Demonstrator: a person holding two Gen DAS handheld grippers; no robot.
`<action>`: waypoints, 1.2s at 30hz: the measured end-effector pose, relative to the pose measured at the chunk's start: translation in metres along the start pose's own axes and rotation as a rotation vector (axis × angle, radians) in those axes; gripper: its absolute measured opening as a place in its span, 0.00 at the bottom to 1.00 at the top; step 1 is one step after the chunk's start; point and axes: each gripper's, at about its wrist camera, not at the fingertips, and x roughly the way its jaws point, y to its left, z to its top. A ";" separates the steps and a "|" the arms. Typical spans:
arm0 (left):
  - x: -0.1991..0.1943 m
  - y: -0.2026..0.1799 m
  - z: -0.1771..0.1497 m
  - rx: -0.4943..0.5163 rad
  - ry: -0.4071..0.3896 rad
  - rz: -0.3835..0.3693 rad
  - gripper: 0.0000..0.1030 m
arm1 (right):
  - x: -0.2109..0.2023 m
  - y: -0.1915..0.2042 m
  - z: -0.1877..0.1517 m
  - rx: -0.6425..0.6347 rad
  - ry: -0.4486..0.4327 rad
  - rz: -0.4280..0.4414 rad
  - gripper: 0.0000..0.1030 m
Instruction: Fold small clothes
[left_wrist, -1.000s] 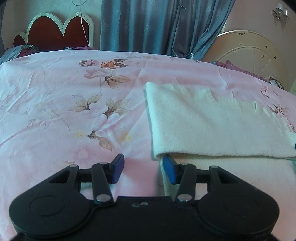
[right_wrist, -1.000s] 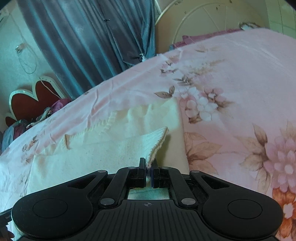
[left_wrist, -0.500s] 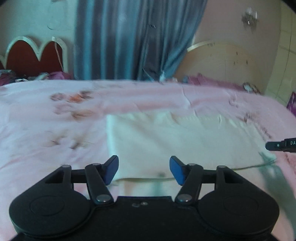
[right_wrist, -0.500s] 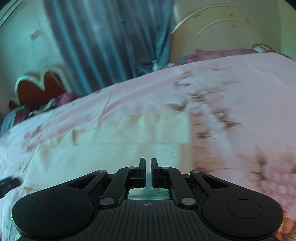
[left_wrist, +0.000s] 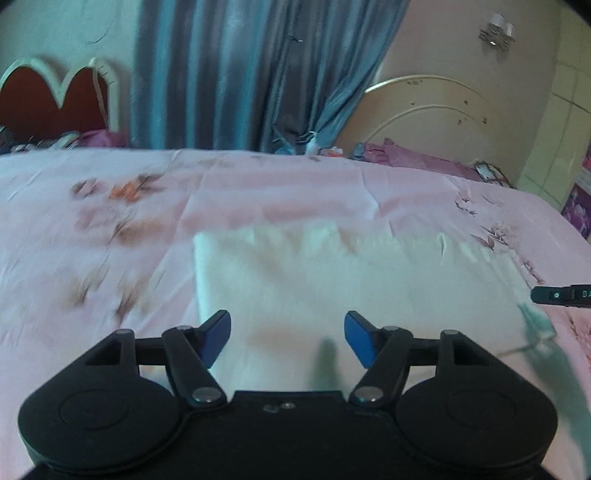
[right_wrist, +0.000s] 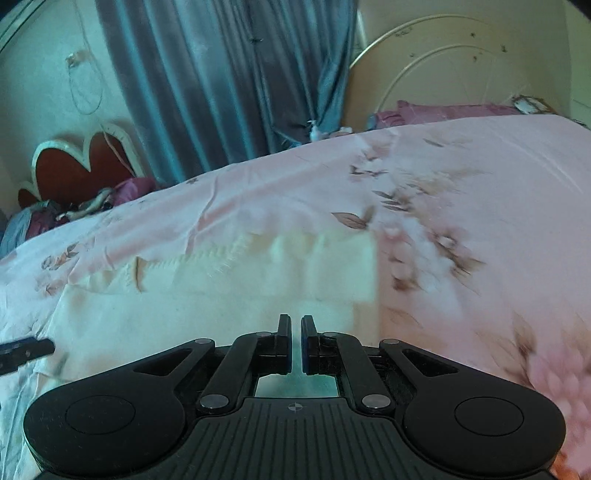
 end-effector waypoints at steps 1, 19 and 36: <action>0.009 -0.001 0.007 0.024 0.000 -0.006 0.65 | 0.008 0.003 0.004 -0.011 0.005 0.002 0.04; 0.041 -0.021 0.028 0.033 -0.002 -0.070 0.66 | 0.059 0.077 0.018 -0.080 0.044 0.106 0.05; 0.034 0.000 -0.004 0.101 0.046 0.035 0.65 | 0.056 0.043 0.008 -0.093 0.065 -0.033 0.05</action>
